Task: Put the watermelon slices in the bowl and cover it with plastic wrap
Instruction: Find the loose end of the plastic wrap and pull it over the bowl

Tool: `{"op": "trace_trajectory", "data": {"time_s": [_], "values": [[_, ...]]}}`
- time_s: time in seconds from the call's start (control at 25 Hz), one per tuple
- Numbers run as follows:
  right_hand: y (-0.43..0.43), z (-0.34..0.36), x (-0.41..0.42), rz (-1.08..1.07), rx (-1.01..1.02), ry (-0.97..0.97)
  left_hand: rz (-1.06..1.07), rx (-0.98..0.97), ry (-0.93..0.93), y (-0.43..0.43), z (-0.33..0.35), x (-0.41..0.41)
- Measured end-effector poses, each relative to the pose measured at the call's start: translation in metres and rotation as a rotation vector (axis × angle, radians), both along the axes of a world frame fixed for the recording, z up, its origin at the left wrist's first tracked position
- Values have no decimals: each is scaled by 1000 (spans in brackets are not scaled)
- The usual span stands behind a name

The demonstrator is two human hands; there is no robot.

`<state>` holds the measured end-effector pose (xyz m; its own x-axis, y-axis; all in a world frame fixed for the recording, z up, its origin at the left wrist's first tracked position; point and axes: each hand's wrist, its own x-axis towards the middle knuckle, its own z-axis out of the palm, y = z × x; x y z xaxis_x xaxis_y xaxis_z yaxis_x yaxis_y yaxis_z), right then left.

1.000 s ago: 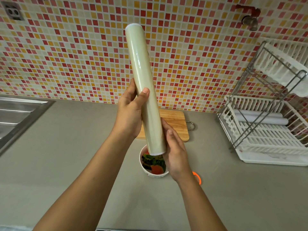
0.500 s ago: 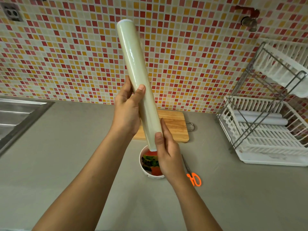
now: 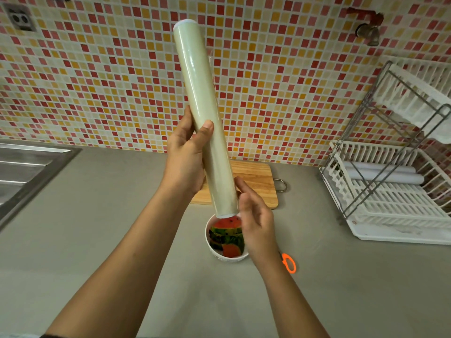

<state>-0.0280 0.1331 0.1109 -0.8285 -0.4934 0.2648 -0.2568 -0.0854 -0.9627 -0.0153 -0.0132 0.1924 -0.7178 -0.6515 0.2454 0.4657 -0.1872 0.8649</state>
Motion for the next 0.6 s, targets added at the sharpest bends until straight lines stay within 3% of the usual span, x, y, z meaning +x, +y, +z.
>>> {"op": "trace_trajectory", "data": {"time_s": [0.16,0.6], "values": [[-2,-3,2,-184,-83,44,46,39,17,-1,2,-2],[0,-9,-2,-163,-94,-149,76,33,45,0,0,0]]}}
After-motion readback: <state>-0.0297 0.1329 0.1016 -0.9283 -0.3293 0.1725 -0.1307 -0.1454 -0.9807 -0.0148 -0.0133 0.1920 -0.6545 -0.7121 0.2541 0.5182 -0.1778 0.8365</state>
